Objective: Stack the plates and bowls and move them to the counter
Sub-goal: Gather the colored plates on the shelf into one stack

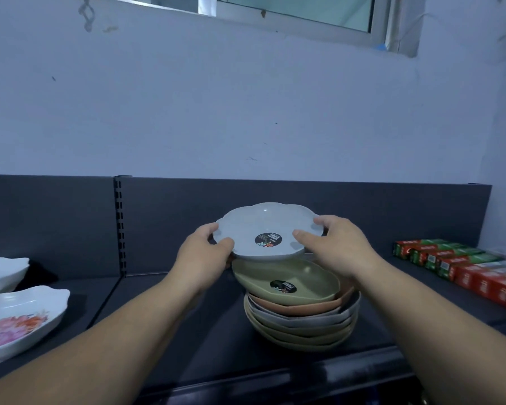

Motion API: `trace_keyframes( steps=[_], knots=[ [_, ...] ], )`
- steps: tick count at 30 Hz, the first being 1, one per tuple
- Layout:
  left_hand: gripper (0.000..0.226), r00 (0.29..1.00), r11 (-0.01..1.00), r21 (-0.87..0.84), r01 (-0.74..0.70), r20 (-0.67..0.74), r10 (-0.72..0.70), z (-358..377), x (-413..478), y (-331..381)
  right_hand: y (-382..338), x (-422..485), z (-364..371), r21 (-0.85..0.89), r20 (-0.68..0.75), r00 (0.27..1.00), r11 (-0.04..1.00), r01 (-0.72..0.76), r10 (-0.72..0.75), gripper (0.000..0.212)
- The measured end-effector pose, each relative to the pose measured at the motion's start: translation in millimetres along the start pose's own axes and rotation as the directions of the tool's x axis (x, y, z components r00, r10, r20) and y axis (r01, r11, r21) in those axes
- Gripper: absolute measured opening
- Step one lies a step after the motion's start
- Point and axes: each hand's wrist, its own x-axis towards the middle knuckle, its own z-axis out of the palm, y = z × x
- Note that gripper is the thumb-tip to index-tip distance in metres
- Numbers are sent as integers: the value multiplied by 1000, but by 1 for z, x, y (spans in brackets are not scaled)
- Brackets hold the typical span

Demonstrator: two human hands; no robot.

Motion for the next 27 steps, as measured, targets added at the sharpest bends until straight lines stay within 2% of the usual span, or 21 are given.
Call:
trace_keyframes(
  steps=[2, 6, 12, 18, 27],
  knots=[
    [71, 1000, 999, 46, 6, -2, -6, 9, -3, -1, 8, -2, -6, -58, 28, 999, 998, -20, 21, 72],
    [56, 999, 987, 162, 23, -27, -18, 24, -16, 0, 20, -4, -11, -123, 80, 996, 992, -37, 47, 75],
    [59, 999, 979, 198, 53, -20, -51, 37, -16, -7, 31, -5, -13, -183, 162, 986, 983, -14, 44, 76],
    [64, 997, 968, 247, 49, 40, -61, 50, -17, -11, 39, -8, -20, -225, 177, 983, 974, 2, 39, 63],
    [66, 996, 947, 320, 24, 70, -49, 58, -19, -18, 45, -15, -27, -250, 152, 988, 968, 2, 37, 64]
  ],
)
